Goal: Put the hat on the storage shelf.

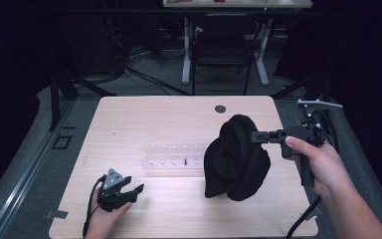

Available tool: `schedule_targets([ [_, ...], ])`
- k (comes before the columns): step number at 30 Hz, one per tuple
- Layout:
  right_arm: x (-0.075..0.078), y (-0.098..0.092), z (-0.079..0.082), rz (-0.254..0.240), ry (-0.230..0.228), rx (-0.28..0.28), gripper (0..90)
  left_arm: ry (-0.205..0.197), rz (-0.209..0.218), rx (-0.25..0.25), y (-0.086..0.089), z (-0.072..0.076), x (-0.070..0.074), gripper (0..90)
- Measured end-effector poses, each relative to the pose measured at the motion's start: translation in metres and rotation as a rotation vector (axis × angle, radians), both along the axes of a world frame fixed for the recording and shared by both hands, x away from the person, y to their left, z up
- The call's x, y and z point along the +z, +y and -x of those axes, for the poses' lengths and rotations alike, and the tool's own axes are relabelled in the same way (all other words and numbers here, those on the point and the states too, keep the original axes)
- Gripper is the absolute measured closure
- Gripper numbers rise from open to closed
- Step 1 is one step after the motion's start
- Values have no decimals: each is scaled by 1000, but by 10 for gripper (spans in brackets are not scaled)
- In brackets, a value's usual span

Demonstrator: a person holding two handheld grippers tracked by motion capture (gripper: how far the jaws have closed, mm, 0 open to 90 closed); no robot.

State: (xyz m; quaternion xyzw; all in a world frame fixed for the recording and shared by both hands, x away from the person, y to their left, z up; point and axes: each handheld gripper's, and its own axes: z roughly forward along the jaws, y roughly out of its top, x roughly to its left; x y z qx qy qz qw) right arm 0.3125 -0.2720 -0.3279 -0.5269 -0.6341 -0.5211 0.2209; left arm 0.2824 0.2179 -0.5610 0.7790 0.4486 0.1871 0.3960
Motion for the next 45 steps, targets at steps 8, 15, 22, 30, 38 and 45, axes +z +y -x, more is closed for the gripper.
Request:
schedule_targets([
  [8, 10, 1, -6, -2, -16, -23, 882, 23, 14, 2, 2, -1, -1, 400],
  [15, 15, 4, -14, 2, -27, -31, 882, 29, 9, -7, 0, -1, -2, 391],
  [22, 20, 12, -24, 4, -31, -40, 882, 22, 6, -3, 1, -1, -1, 381],
  [30, 23, 20, -35, 4, -37, -44, 882, 25, 13, 5, 2, -2, -1, 363],
  [38, 24, 30, -47, 5, -37, -52, 882, 26, 17, 8, 2, -2, -1, 363],
  [45, 24, 41, -58, 16, -39, -56, 882, 20, 11, 3, 2, -2, -1, 363],
])
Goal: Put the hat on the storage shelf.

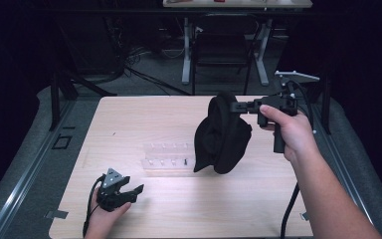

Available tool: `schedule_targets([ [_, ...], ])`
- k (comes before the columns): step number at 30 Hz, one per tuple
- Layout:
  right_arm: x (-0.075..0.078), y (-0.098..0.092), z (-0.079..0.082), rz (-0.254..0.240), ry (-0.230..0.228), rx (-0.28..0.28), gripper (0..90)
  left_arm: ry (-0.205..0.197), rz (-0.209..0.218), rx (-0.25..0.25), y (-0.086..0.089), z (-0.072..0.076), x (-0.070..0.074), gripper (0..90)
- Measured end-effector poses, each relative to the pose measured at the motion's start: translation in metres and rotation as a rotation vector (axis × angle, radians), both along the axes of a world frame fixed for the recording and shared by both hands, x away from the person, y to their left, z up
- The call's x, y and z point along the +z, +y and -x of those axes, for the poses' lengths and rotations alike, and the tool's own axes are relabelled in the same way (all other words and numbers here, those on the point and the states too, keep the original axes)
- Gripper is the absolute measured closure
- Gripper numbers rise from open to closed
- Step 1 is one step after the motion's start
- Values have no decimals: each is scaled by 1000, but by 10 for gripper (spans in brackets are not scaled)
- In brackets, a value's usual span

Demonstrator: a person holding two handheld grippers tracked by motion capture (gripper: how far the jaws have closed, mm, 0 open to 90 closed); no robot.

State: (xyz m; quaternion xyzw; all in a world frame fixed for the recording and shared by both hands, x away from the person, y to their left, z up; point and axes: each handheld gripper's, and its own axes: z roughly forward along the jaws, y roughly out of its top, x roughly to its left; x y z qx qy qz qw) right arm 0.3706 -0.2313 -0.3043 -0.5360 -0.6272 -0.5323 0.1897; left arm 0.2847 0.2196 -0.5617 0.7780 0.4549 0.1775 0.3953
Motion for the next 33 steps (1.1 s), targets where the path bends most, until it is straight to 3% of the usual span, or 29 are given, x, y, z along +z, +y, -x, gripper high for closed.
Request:
schedule_targets([
  [15, -10, 20, -22, -3, 16, -4, 882, 5, 3, 0, 1, 0, 0, 364],
  [33, -17, 32, -35, 6, 19, -31, 882, 3, 9, -3, 0, -1, 1, 364],
])
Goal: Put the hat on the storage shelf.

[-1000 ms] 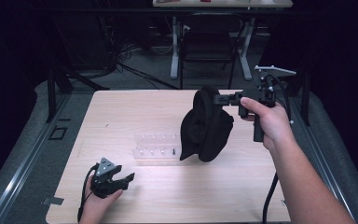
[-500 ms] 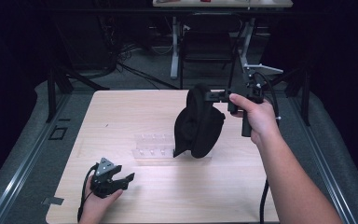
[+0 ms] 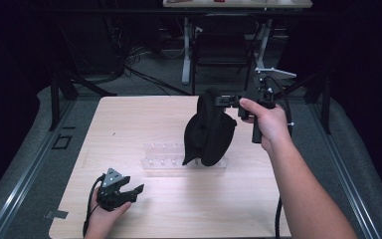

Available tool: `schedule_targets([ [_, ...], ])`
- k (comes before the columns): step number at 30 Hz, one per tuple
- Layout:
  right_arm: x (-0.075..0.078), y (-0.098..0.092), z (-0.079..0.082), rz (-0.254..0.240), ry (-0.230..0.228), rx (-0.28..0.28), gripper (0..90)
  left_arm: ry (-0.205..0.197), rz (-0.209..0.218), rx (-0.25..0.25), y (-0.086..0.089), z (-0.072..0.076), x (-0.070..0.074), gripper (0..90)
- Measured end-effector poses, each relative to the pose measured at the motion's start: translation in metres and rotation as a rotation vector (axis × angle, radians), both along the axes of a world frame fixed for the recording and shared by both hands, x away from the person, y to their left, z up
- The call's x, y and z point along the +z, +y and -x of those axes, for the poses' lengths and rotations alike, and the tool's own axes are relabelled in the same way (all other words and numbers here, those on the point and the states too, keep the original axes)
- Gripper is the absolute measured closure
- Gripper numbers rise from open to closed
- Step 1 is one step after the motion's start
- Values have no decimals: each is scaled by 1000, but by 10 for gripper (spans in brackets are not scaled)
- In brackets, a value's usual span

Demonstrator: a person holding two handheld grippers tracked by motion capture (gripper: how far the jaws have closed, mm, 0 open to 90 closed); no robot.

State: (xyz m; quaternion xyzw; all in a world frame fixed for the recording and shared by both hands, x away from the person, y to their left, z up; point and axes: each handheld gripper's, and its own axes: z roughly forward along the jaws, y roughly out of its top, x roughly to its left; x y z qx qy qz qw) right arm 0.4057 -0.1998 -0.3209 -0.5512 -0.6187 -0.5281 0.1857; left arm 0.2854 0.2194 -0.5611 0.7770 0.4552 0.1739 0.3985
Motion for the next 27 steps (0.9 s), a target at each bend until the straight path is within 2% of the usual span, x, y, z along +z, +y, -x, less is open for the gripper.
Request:
schedule_targets([
  [7, -4, 5, -5, 7, 6, 0, 882, 2, -9, -2, -1, 0, 0, 366],
  [17, -6, 16, -7, -20, -4, 23, 881, -5, -19, -19, -5, 1, 2, 388],
  [20, -10, 21, -7, -46, -1, 28, 881, -22, -16, -21, -6, 1, 3, 402],
  [22, -13, 23, -7, -59, -1, 32, 881, -26, -11, -30, -7, 1, 8, 413],
  [27, -17, 24, -6, -78, 2, 29, 880, -53, 47, -51, -12, 2, 18, 422],
])
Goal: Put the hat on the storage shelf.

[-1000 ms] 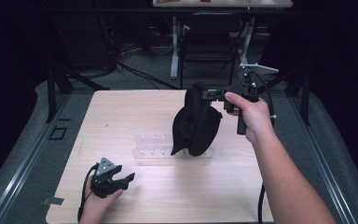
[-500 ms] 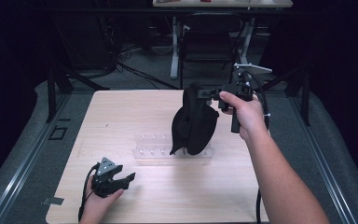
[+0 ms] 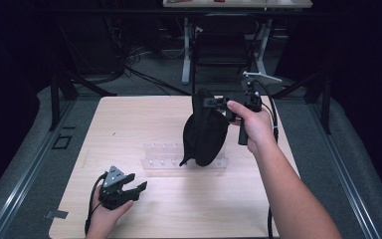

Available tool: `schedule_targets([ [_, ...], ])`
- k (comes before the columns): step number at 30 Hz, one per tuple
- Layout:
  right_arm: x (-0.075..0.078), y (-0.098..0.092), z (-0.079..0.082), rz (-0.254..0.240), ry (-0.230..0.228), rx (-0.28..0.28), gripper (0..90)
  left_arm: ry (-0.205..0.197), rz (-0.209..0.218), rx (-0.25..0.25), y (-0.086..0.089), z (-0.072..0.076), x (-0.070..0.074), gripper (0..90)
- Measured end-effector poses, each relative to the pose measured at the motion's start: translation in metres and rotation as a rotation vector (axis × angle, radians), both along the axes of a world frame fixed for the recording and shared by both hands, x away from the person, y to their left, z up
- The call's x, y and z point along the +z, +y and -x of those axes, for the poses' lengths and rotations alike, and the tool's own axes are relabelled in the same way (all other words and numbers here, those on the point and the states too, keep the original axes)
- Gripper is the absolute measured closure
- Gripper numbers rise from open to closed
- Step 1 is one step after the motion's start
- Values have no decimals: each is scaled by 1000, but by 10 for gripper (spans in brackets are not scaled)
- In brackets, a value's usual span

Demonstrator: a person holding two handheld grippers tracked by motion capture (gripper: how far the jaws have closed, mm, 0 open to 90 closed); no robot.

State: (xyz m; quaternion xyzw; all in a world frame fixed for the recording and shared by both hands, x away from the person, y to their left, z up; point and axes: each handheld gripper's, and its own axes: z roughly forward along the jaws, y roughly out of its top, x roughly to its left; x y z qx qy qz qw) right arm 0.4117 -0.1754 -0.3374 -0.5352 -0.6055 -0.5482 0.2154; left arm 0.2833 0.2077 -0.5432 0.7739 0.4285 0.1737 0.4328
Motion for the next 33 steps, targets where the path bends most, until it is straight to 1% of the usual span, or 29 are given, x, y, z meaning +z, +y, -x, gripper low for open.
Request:
schedule_targets([
  [2, 0, 2, 0, -2, 0, -2, 880, -17, 19, -15, -3, 1, 5, 434],
  [5, -1, 4, 0, 0, -2, -1, 880, -31, 21, -34, -8, 1, 11, 441],
  [8, -1, 6, 0, 1, -7, -1, 881, -3, 36, -58, -13, -1, 14, 441],
  [9, -1, 6, 0, 0, -7, 0, 881, 0, 25, -63, -17, -3, 15, 441],
  [11, -2, 7, 0, 3, -7, 6, 881, -8, 10, -72, -22, -5, 18, 441],
  [14, -3, 9, 0, 1, -8, 16, 881, -24, -2, -86, -32, -7, 23, 462],
  [17, -3, 13, 0, -4, -9, 16, 881, -26, -7, -94, -41, -10, 29, 513],
  [21, -4, 16, 0, -10, -9, 16, 881, -43, -13, -109, -53, -13, 37, 567],
  [26, -3, 18, 1, -5, -13, 19, 880, -57, -36, -133, -68, -16, 46, 586],
  [33, -3, 17, 1, -3, -13, 17, 879, -78, -33, -170, -85, -16, 53, 609],
])
